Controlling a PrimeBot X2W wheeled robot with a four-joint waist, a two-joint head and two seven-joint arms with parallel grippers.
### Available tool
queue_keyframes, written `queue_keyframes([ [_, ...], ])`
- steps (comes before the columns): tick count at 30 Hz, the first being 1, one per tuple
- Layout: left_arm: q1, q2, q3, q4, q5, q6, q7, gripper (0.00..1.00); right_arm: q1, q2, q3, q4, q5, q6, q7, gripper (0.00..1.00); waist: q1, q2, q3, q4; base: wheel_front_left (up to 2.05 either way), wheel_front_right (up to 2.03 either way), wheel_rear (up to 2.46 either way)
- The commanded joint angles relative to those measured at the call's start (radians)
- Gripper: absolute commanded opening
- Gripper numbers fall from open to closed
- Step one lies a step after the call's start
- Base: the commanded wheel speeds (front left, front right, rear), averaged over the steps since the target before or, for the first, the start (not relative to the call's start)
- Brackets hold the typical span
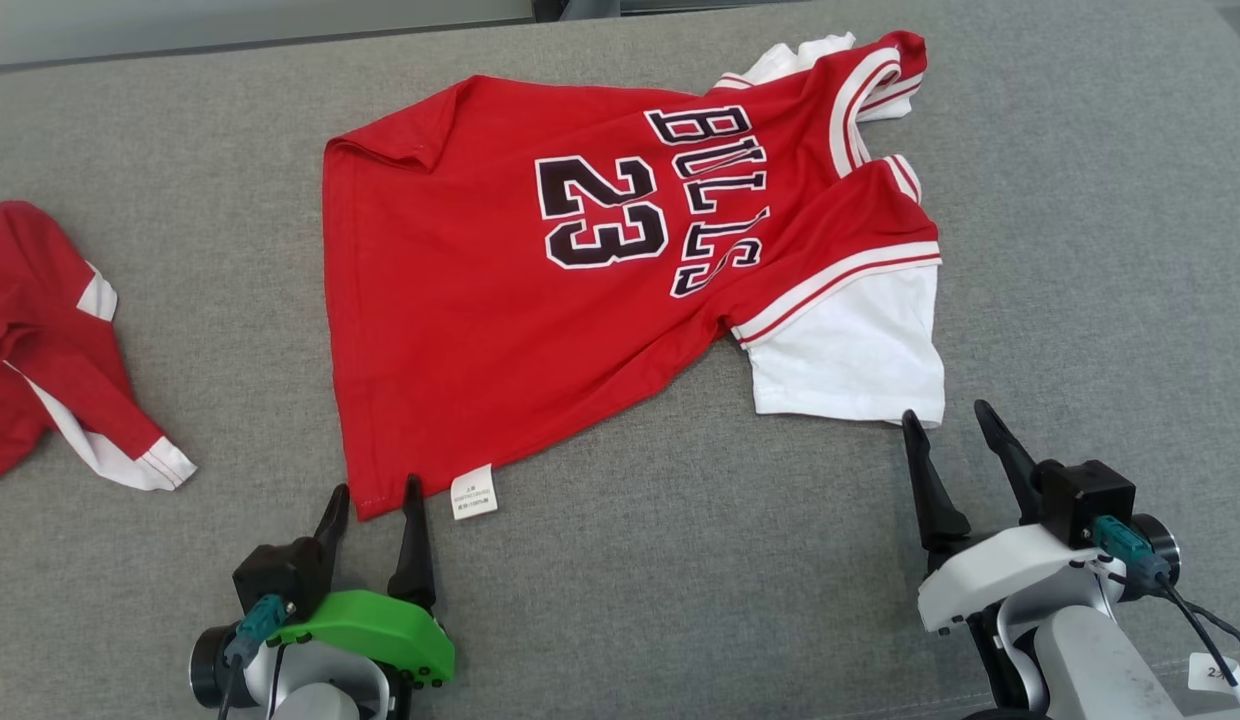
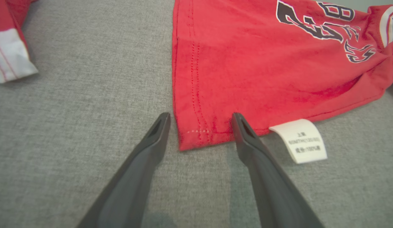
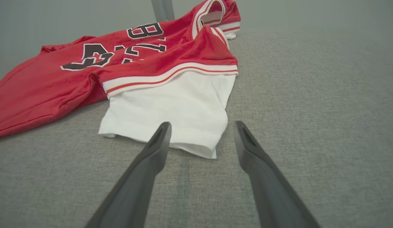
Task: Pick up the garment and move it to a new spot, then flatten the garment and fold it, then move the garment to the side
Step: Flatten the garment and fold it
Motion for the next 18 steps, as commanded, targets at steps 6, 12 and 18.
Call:
queue_keyframes([
  [6,-0.021,0.004,0.006,0.008,0.002,0.006,0.001,0.78,-0.017,0.001,-0.005,0.017,0.005,-0.002,-0.002,1.0,0.0,-0.0001,0.026,-0.009,0.0,0.0,0.0],
  [12,-0.033,0.003,0.006,-0.006,0.018,-0.002,0.001,0.0,-0.038,0.005,-0.013,0.052,0.017,-0.002,-0.002,1.0,0.0,-0.0001,0.047,-0.006,0.0,0.0,0.0],
  [18,-0.038,0.003,0.005,-0.015,0.034,-0.008,0.001,0.0,-0.066,0.014,-0.024,0.086,0.035,-0.002,-0.002,1.0,0.0,-0.0001,0.066,0.007,0.0,0.0,0.0],
])
